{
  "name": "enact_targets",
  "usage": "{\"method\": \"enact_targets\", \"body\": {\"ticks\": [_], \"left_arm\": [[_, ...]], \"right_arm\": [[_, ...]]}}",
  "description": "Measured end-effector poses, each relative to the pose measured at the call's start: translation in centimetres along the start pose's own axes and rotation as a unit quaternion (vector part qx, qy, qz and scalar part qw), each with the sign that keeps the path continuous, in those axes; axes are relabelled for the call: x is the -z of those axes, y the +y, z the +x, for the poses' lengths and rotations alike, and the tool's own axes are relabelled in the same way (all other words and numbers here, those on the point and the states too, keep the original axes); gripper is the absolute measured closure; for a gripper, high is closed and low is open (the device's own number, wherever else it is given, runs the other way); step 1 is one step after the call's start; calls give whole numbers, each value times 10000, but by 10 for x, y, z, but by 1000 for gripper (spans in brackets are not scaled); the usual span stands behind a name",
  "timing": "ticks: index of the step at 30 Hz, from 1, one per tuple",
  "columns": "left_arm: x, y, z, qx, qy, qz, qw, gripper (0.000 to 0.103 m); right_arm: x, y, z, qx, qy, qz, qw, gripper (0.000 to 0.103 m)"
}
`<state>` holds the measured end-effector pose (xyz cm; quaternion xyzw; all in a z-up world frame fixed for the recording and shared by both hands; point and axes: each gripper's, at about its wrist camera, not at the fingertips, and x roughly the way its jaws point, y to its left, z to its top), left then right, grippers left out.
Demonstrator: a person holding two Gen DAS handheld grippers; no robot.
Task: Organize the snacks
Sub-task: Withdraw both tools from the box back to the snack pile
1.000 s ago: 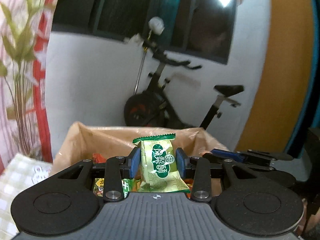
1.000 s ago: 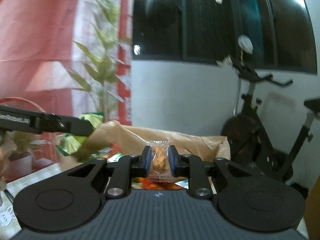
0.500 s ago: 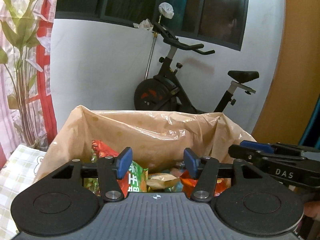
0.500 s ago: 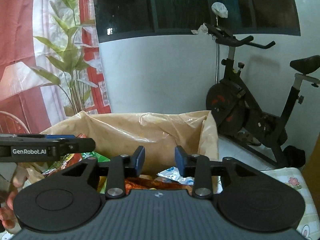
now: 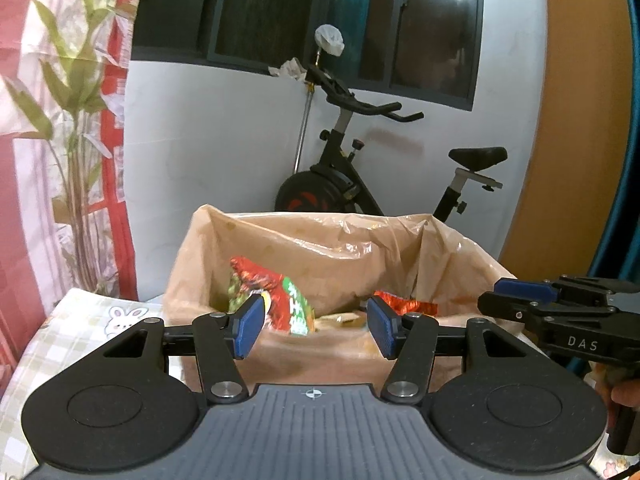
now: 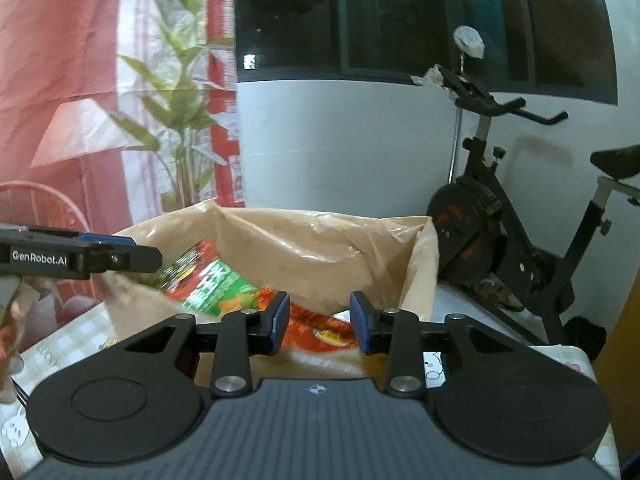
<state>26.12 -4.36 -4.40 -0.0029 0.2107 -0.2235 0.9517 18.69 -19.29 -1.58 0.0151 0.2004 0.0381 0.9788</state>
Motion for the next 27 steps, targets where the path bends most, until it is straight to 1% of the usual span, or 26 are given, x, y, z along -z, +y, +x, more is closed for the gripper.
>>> {"method": "enact_targets", "body": {"ticks": [7,8,12,18,27], "left_arm": [[25,-4,-26,-76,-86,-74,9999,44],[29,-5,-29,-84,-85,-99,9999,44],[45,-5,-28,-122,71,-164,9998,44],[70,-1,-21,-156,397,-392,9983,44],[95,-2,-11,-199,710,-383,9965,44]], "right_arm": [[23,16,-25,-135,-269,-108,9995,66],[26,18,-29,-131,-339,-147,9992,64],[37,25,-38,-194,-386,-266,9987,64],[60,30,-39,-267,-185,-253,9992,64],[91,30,-32,-309,136,-172,9993,64]]}}
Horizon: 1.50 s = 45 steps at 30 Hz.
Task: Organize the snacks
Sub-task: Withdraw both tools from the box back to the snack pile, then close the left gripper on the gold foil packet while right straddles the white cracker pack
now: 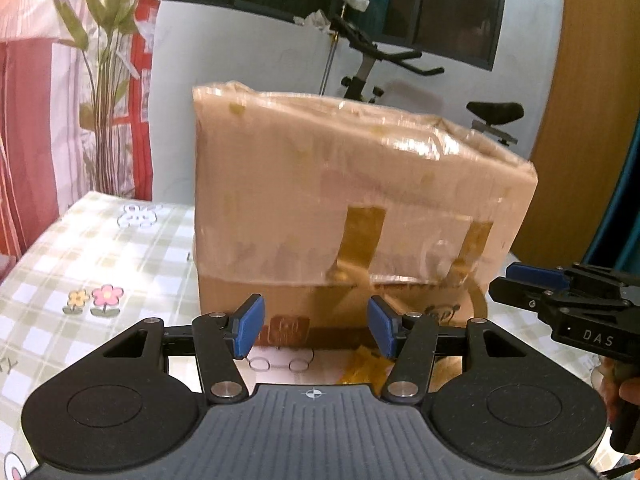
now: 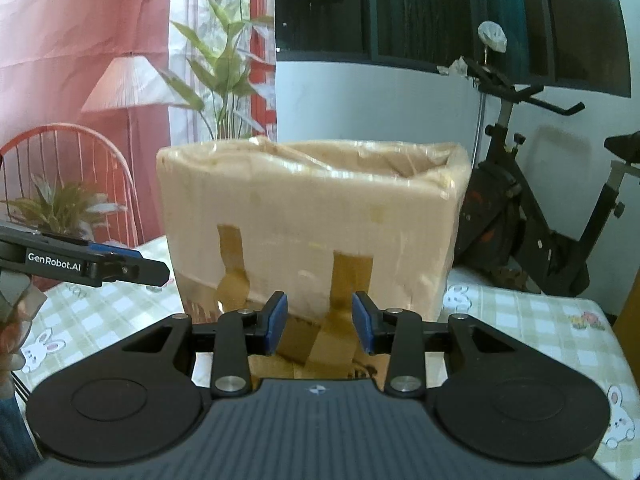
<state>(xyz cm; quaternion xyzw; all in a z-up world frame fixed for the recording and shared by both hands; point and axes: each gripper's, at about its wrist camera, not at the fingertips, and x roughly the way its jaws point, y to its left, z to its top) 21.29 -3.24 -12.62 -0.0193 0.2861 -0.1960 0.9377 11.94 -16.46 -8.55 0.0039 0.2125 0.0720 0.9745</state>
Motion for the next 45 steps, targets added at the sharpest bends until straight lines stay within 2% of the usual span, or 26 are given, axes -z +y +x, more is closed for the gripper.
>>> {"method": "enact_targets", "body": {"ticks": [16,24,27,32,37,41,43,45], "left_arm": [[30,0,22,-89,610,-157,9980,44],[44,-18,32,212,912,-31,9956,44],[48,-24,35,258,964,74,9950,44],[50,-20,38,221,1006,6,9947,44],[50,-14,36,188,959,-88,9952,44],[50,-8,32,150,915,-229,9954,44],[51,-5,32,150,920,-330,9951,44],[53,-4,33,183,939,-393,9946,44]], "right_arm": [[54,-25,12,72,474,540,9974,64],[77,-19,20,101,704,656,9953,64],[83,-15,24,118,767,577,9953,56],[84,-13,28,177,788,415,9959,50],[73,-21,46,357,855,316,9952,49],[74,-36,64,274,1116,864,9896,48],[75,-43,64,215,1170,1202,9856,48],[77,-42,59,180,1214,1275,9842,48]]}}
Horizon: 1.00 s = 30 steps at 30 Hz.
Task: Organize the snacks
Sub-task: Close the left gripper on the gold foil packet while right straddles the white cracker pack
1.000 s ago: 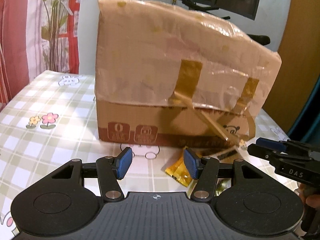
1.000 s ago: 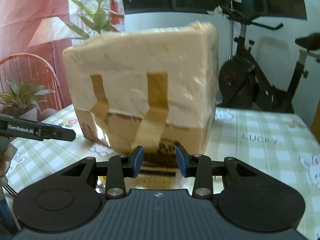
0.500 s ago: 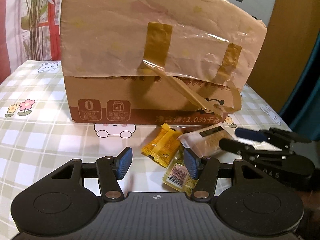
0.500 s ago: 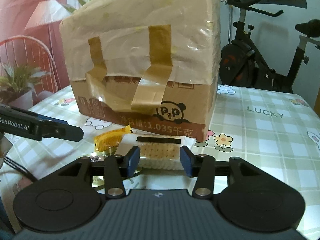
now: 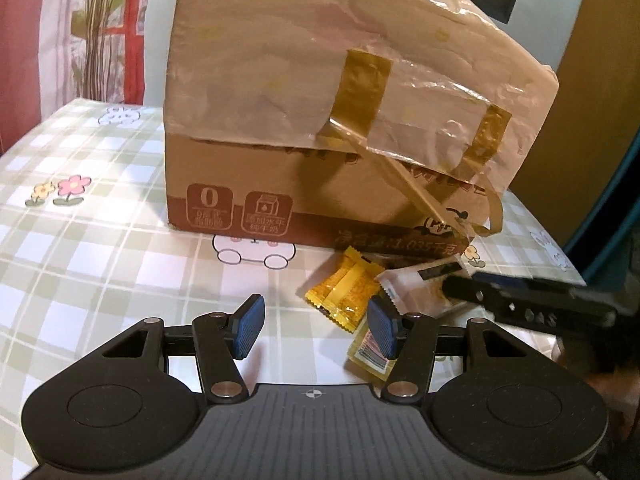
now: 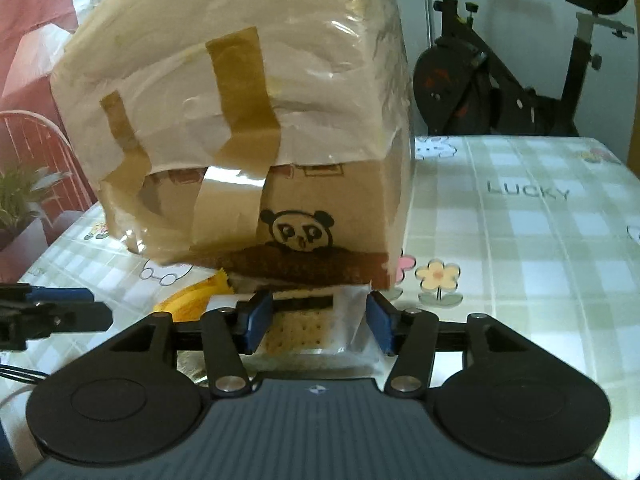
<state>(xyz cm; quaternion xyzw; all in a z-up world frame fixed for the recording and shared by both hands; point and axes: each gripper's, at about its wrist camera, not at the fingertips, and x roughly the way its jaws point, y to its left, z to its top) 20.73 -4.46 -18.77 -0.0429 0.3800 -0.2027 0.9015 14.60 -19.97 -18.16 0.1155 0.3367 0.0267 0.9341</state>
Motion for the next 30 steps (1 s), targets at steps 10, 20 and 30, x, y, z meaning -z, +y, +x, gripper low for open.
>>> {"method": "enact_targets", "body": {"ticks": [10,20,30], "left_arm": [[7,6,-5,208,-79,-132,9997,44],[10,11,-10,292,-120,-237,9992,44],[11,11,-8,278,-63,-225,9993,44]], "right_arm": [[20,18,-23,-229,463,203,9985,46],[12,60,-17,-31,475,-1855,9815,31],[7,56,16,-419,632,-1914,9786,31]]}}
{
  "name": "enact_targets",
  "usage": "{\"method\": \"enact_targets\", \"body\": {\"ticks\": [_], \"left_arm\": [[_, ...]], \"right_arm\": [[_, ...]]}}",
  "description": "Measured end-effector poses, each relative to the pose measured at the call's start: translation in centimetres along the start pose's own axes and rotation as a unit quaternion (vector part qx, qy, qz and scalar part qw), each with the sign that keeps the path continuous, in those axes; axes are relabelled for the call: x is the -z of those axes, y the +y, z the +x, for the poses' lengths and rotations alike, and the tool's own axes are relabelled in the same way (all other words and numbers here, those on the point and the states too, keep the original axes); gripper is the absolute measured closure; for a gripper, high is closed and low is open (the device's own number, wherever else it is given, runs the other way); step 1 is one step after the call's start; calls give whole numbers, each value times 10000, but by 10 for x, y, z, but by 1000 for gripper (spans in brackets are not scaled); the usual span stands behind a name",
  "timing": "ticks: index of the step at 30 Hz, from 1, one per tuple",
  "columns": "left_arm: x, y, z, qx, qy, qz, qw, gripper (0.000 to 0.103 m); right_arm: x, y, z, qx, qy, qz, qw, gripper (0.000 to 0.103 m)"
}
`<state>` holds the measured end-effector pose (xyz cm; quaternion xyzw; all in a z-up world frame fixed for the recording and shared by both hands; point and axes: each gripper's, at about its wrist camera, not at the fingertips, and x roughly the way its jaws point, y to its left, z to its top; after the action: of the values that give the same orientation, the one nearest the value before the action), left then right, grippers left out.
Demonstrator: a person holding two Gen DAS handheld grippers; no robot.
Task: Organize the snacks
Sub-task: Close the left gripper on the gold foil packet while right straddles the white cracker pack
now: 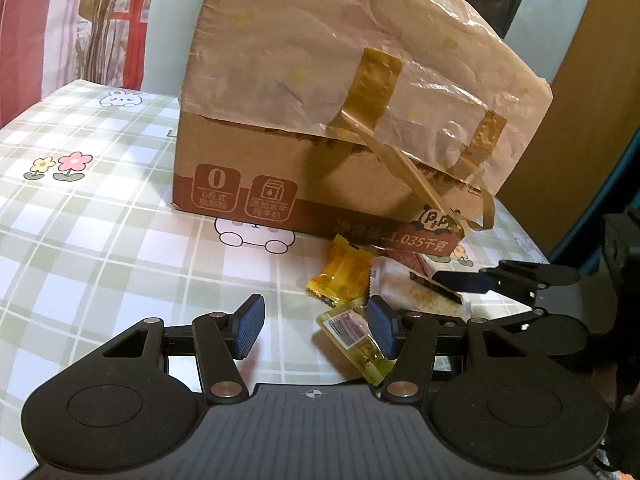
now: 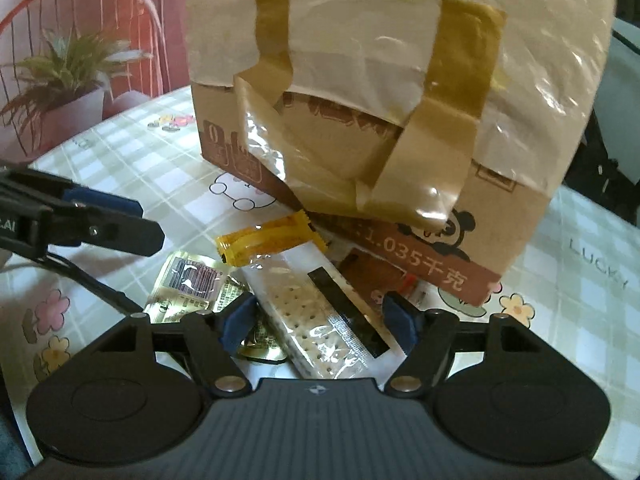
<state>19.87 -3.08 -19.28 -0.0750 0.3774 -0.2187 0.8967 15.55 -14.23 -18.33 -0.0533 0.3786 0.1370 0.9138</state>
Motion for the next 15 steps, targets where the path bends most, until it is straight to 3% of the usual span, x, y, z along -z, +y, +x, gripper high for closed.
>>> {"method": "enact_targets", "body": {"ticks": [7,15], "left_arm": [[3,-4,6,4,112,115,9999,44],[6,-13,15,-79,266,299,9992,44]], "right_arm": [[16,-2,-25,-64,-134,384,9992,46],[38,-14,-53,535,-586,1137,9903,47]]}}
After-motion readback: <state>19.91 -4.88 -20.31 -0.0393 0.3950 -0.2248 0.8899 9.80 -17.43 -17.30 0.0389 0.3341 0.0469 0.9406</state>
